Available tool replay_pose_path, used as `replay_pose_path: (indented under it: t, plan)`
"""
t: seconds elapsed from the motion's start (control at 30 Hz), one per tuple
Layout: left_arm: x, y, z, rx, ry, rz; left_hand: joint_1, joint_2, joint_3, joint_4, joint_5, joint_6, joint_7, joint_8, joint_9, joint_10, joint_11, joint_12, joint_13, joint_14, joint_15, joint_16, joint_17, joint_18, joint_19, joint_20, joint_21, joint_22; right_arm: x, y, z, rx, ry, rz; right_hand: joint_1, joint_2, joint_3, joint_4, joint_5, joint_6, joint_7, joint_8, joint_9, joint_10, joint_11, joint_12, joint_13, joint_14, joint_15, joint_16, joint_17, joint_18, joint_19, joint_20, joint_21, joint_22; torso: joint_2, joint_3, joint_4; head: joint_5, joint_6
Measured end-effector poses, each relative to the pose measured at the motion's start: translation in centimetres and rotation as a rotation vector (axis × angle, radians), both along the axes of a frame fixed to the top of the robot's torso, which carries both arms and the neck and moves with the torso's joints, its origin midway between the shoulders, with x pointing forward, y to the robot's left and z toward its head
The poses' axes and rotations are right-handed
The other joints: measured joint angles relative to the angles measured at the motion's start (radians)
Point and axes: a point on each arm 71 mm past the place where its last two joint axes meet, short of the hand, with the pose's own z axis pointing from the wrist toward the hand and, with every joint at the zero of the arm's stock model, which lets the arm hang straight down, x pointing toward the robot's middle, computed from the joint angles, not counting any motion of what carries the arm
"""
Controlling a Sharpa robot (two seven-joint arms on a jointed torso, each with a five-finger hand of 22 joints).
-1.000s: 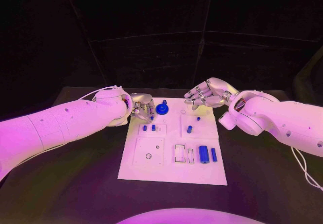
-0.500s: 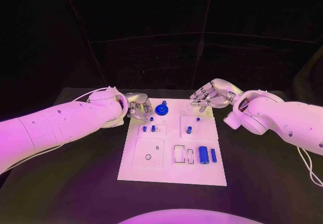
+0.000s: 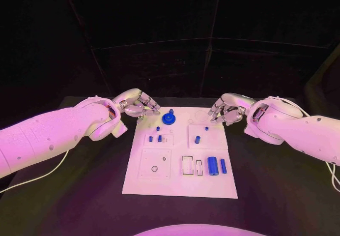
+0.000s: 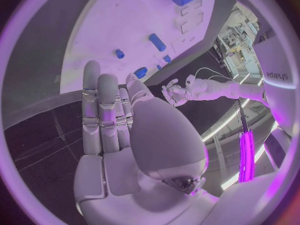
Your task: Assemble the parts on the task board
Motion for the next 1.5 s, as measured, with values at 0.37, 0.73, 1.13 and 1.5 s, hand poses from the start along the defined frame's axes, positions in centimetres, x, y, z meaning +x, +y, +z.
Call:
replay_pose_path:
  t: [0.37,0.73,1.13,1.5]
  plan:
    - [-0.2,0.3,0.3,-0.494,0.189,0.112,0.024,0.024,-0.050,0.019,0.000,0.011,-0.003,0.008,-0.001,0.003,-0.004,0.060,0.014,-0.159,0.001,-0.192,-0.307,0.008,-0.058,0.002,-0.115,-0.087,-0.3,1.2,-1.0,-0.169,-0.086,0.029,0.006,-0.015,0.031,0.004,-0.011,-0.010,0.004,-0.001,-0.002,-0.038,0.009,-0.007,-0.003,0.000,0.000,0.158,0.129,0.000,-0.037,0.015,0.160,0.163,0.002,-0.0010,0.0002,-0.025,0.006]
    - [-0.1,0.7,0.4,-0.635,0.231,0.156,0.034,0.024,-0.058,0.016,0.000,0.014,0.000,0.012,0.000,0.003,-0.004,0.072,0.013,-0.174,0.001,-0.209,-0.346,0.008,-0.058,0.002,-0.133,-0.100,-0.6,2.3,-2.2,-0.217,-0.076,0.058,0.004,-0.017,0.066,0.000,-0.011,-0.013,0.005,-0.001,-0.002,-0.047,0.011,-0.007,-0.003,-0.004,0.004,0.254,0.210,-0.016,-0.043,0.020,0.276,0.293,0.002,0.0002,-0.0008,-0.029,0.002]
    - [-0.1,0.9,0.3,-0.663,0.241,0.168,0.047,0.029,-0.063,0.016,0.000,0.014,0.000,0.012,-0.001,0.003,-0.004,0.076,0.013,-0.178,0.005,-0.215,-0.354,0.008,-0.061,0.006,-0.141,-0.107,-0.8,2.9,-2.8,-0.236,-0.049,0.081,0.004,-0.017,0.103,0.001,-0.011,-0.013,0.005,-0.001,-0.002,-0.043,0.007,-0.007,-0.003,-0.004,0.004,0.306,0.253,-0.017,-0.043,0.020,0.354,0.384,0.003,0.0000,-0.0008,-0.027,-0.001]
    - [-0.1,1.0,0.3,-0.669,0.245,0.169,0.050,0.032,-0.066,0.013,0.000,0.014,0.000,0.012,-0.001,-0.001,0.000,0.080,0.013,-0.183,0.003,-0.219,-0.360,0.008,-0.061,0.006,-0.152,-0.112,-0.8,3.4,-3.1,-0.240,-0.035,0.092,0.004,-0.017,0.153,0.002,-0.036,0.000,0.004,-0.001,-0.002,-0.033,0.005,-0.007,-0.004,-0.004,0.004,0.342,0.282,-0.032,-0.043,0.020,0.401,0.438,0.003,-0.0008,-0.0004,-0.031,0.001]
